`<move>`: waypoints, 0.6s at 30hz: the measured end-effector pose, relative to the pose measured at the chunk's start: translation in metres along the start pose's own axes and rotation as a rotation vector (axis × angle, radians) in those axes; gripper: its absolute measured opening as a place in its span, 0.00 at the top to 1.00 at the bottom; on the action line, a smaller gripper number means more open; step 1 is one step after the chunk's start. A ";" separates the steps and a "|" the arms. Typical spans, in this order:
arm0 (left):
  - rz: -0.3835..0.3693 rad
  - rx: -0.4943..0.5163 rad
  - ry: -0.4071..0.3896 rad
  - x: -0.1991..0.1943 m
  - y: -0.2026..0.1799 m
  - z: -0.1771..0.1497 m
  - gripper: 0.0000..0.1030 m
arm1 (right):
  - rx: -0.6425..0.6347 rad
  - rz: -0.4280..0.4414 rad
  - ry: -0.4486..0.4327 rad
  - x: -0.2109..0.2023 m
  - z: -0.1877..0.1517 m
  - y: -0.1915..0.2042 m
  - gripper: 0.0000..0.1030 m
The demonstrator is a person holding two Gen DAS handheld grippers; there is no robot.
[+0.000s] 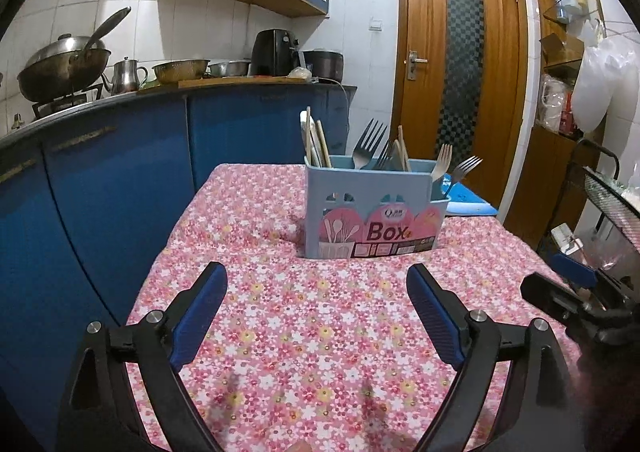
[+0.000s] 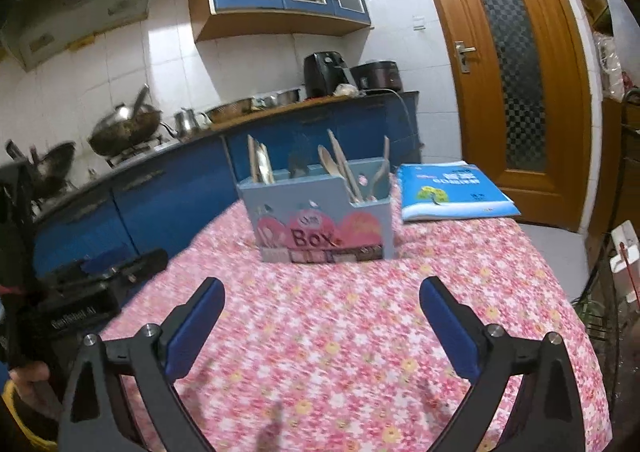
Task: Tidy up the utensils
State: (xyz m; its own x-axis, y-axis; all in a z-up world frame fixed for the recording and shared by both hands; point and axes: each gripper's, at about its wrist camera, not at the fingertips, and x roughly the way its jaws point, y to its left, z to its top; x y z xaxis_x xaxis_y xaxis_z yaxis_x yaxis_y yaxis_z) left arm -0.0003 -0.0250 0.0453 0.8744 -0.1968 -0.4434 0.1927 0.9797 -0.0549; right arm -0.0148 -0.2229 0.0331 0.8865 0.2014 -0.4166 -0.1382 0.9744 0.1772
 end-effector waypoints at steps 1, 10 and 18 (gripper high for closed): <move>0.006 0.001 0.002 0.003 0.000 -0.002 0.11 | 0.001 -0.004 0.007 0.002 -0.003 -0.001 0.03; 0.033 -0.006 0.045 0.033 0.005 -0.023 0.11 | -0.010 -0.035 0.033 0.017 -0.018 -0.008 0.03; 0.031 -0.040 0.074 0.043 0.011 -0.026 0.11 | -0.007 -0.047 0.044 0.024 -0.022 -0.008 0.03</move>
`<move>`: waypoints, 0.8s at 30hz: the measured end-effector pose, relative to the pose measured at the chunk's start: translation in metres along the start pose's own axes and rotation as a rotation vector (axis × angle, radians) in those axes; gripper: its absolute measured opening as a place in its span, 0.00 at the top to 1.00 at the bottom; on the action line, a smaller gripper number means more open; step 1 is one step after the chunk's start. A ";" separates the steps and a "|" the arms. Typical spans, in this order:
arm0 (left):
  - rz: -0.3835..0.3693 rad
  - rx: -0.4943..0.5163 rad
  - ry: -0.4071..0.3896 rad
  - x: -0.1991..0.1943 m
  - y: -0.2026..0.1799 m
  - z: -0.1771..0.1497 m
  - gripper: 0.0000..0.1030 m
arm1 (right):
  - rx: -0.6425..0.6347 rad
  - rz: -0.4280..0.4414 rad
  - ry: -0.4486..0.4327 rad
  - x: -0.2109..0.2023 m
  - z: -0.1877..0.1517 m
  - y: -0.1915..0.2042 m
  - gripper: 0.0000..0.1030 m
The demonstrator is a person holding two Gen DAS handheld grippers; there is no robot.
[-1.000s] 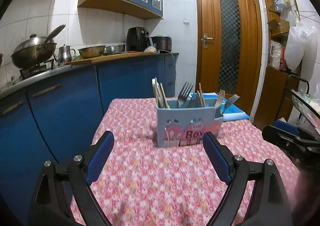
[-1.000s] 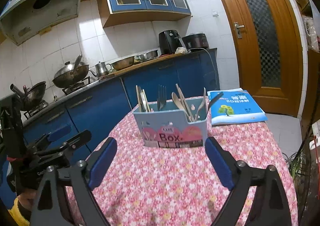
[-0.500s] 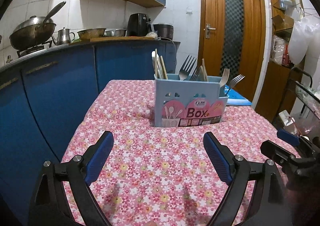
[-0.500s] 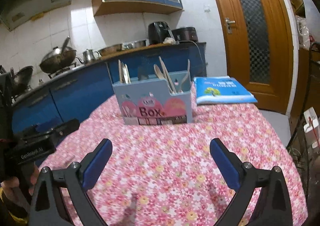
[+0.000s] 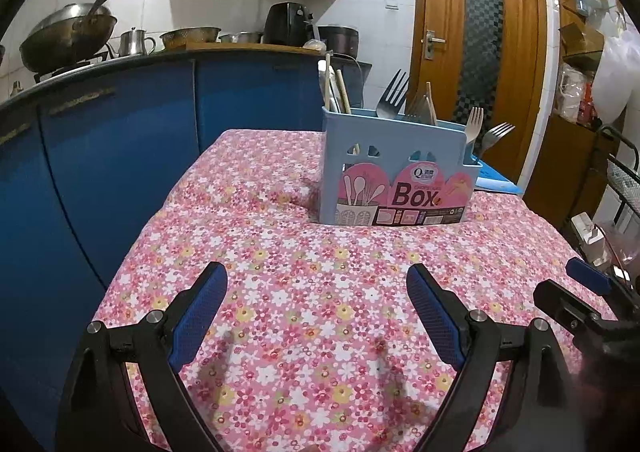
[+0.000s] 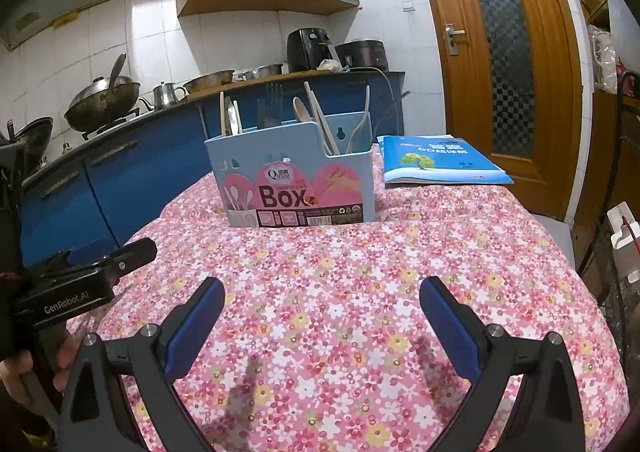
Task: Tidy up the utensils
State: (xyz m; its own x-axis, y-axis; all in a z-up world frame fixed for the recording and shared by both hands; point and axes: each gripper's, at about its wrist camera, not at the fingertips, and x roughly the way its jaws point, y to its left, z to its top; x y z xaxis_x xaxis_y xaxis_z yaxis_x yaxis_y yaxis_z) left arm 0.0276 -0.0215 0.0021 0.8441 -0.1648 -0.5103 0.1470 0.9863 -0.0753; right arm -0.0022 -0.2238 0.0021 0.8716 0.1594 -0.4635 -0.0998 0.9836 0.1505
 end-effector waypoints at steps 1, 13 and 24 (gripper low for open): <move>0.001 -0.003 0.001 0.000 0.000 0.000 0.11 | -0.001 -0.001 0.002 0.001 0.000 0.000 0.03; -0.002 -0.010 0.002 0.000 0.001 -0.002 0.11 | -0.006 -0.004 0.009 0.002 -0.001 0.002 0.03; 0.002 0.002 -0.010 -0.001 0.000 -0.002 0.11 | -0.005 -0.004 0.012 0.003 -0.001 0.001 0.03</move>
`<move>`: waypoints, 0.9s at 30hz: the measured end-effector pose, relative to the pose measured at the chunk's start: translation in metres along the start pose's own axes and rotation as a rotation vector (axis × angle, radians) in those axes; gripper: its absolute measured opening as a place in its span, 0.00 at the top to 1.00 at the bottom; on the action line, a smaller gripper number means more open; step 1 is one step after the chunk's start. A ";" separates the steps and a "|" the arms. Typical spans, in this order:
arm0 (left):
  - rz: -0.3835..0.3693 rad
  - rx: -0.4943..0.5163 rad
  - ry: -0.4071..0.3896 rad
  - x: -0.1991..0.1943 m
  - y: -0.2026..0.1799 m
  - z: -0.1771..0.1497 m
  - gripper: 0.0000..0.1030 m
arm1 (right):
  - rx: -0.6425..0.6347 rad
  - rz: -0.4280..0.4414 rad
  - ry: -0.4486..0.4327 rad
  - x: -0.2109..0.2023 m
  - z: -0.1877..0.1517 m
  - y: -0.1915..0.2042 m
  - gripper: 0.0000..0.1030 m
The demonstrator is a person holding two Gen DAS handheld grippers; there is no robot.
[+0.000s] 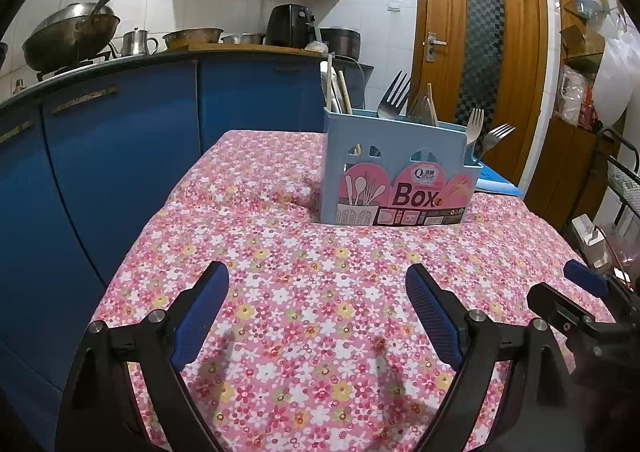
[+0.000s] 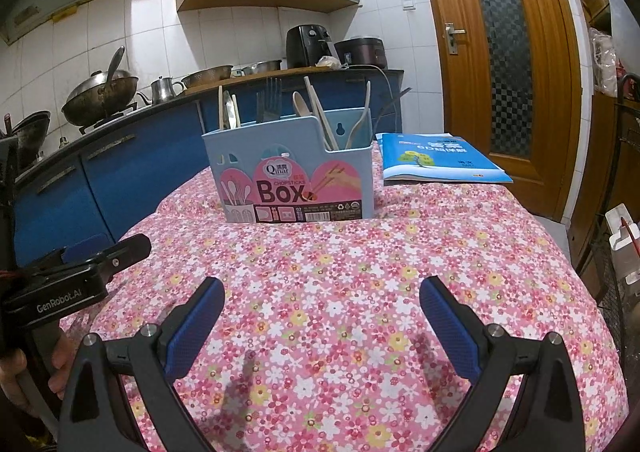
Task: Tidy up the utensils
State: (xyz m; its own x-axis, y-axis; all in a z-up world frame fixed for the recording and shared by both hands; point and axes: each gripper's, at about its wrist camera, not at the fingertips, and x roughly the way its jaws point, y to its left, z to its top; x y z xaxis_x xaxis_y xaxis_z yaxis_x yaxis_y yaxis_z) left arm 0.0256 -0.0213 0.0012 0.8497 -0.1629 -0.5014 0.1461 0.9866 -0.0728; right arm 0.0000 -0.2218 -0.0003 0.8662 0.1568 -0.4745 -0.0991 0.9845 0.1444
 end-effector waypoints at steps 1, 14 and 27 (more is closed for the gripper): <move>0.000 0.001 -0.001 -0.001 0.000 0.000 0.11 | 0.000 -0.001 0.000 0.000 0.000 0.000 0.03; -0.002 0.005 -0.005 -0.002 -0.001 0.000 0.11 | -0.001 0.000 0.001 0.000 0.000 0.000 0.03; -0.002 0.004 -0.007 -0.002 -0.001 0.000 0.11 | -0.002 0.000 0.001 0.000 0.000 0.000 0.03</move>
